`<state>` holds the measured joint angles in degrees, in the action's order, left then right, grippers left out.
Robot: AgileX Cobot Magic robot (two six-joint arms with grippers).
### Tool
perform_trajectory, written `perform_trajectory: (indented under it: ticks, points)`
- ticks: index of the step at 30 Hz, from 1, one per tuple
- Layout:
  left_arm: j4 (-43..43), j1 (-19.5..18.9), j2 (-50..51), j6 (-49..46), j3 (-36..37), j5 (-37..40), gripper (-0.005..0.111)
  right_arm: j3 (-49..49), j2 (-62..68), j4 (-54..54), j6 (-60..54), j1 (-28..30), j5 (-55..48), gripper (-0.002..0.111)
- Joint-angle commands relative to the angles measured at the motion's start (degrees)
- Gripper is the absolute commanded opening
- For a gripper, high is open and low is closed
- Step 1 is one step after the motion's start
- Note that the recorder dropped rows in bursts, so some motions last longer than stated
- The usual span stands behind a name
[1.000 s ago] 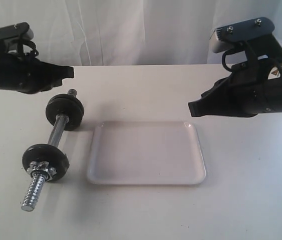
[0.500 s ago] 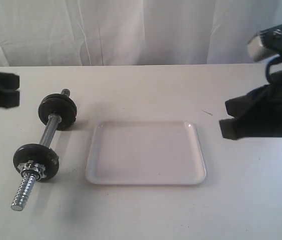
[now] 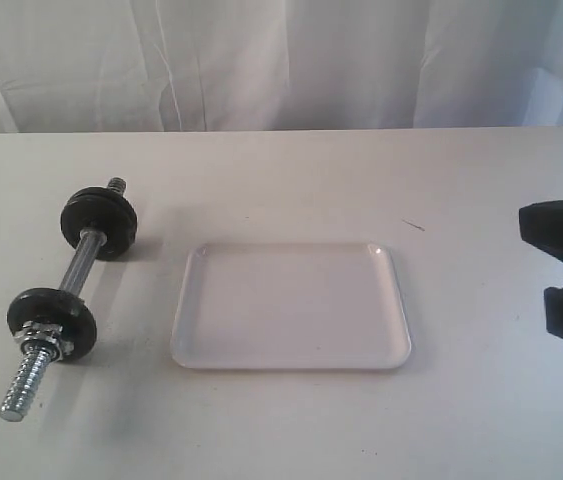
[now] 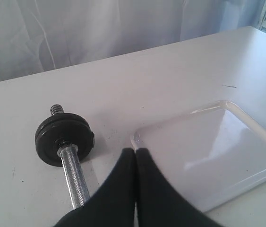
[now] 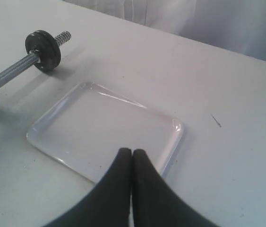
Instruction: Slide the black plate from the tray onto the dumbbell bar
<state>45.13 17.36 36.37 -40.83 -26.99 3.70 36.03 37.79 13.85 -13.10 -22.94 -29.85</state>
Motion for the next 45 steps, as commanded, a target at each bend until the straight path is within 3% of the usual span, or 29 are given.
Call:
perform_trajectory:
  ticks: [1,9,19,25,45]
  points:
    - [0.33,0.0,-0.41,-0.14,0.34,0.32,0.0,-1.54,-2.62,-1.35,-0.52,0.25,1.83,0.0]
    - [0.33,0.0,-0.41,-0.14,0.34,0.92,0.0,-17.71,-14.17,-2.13,3.06,2.9,18.04,0.0]
    - [0.33,0.0,-0.41,-0.14,0.34,0.92,0.0,-29.51,-26.86,-3.54,9.27,15.72,16.01,0.0]
    - [0.33,0.0,-0.41,-0.14,0.34,0.92,0.0,-32.85,-29.9,-4.83,9.27,19.63,13.21,0.0]
    - [0.33,0.0,-0.41,-0.14,0.34,0.92,0.0,-36.03,-33.68,-8.1,9.57,20.21,12.91,0.0]
